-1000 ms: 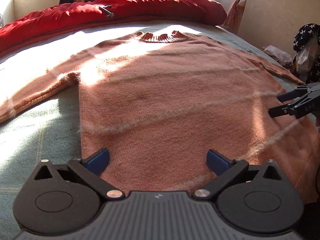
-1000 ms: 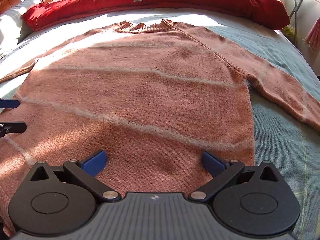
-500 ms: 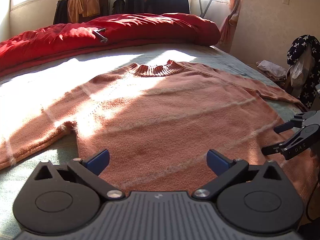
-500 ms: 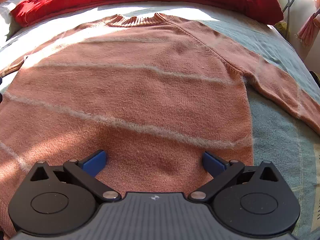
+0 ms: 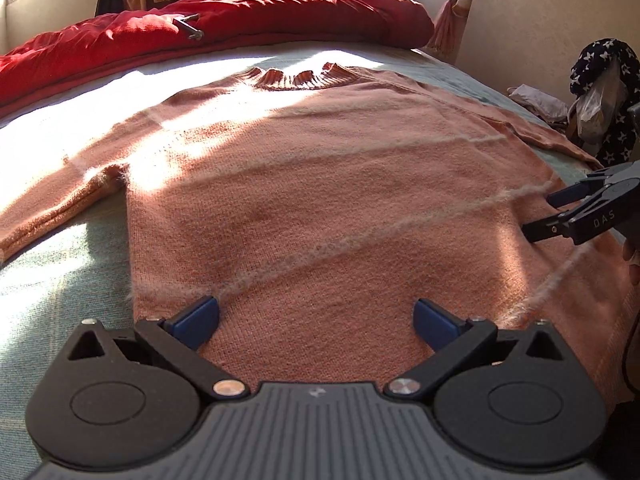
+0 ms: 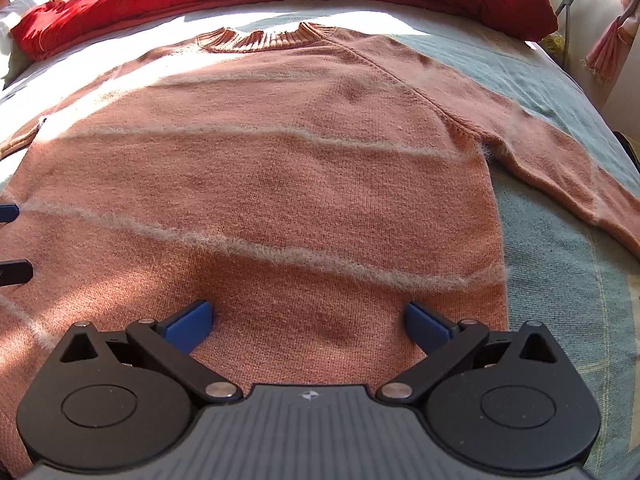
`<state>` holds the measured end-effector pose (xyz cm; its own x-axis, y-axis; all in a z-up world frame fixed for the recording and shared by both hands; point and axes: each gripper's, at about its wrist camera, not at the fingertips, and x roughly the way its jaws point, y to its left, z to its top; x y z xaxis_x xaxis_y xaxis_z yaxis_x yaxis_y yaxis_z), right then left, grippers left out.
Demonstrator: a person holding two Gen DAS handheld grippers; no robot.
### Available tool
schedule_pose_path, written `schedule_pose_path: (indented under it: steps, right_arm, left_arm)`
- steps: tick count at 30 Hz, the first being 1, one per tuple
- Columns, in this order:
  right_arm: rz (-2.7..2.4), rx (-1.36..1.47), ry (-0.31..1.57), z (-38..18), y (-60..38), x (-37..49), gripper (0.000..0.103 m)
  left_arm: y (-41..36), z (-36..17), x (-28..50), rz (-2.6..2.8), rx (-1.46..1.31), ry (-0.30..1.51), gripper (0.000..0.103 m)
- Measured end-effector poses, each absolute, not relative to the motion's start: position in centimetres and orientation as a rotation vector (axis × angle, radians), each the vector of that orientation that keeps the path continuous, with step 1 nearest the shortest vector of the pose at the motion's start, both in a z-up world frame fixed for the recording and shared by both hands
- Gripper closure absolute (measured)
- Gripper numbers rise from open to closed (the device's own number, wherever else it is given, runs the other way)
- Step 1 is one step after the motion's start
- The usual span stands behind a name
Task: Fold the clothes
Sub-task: 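Move the left gripper toward the ribbed cuff of the sleeve, then close the left gripper on the ribbed sleeve cuff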
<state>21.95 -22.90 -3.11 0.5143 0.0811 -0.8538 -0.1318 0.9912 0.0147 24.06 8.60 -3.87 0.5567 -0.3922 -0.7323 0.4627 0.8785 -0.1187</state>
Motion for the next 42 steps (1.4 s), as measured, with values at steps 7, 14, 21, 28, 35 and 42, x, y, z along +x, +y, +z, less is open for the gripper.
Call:
schedule_pose_path:
  steps: [7, 14, 21, 28, 35, 42]
  right_arm:
    - [0.124, -0.067, 1.013, -3.1, -22.7, 21.8, 0.0]
    - [0.122, -0.07, 1.012, -3.1, -22.7, 21.8, 0.0]
    - [0.097, -0.052, 1.038, -2.3, -22.5, 22.2, 0.0]
    - [0.151, -0.024, 0.949, 0.6, -20.9, 22.9, 0.0]
    - [0.188, -0.097, 1.024, -2.5, -18.6, 24.0, 0.0]
    - [0.21, -0.095, 1.03, -2.6, -19.0, 24.3, 0.0]
  left_arm:
    - [9.2, -2.6, 25.0, -0.466, 0.023, 0.823, 0.001]
    - [14.1, -0.3, 26.8, -0.37, -0.105, 0.751, 0.001]
    - [18.2, 0.3, 27.6, -0.233, -0.16, 0.724, 0.001]
    - [22.1, 0.3, 28.4, -0.13, -0.321, 0.712, 0.001]
    - [25.2, -0.2, 28.1, -0.039, -0.43, 0.663, 0.002]
    - [33.4, -2.6, 28.4, 0.12, -0.803, 0.587, 0.018]
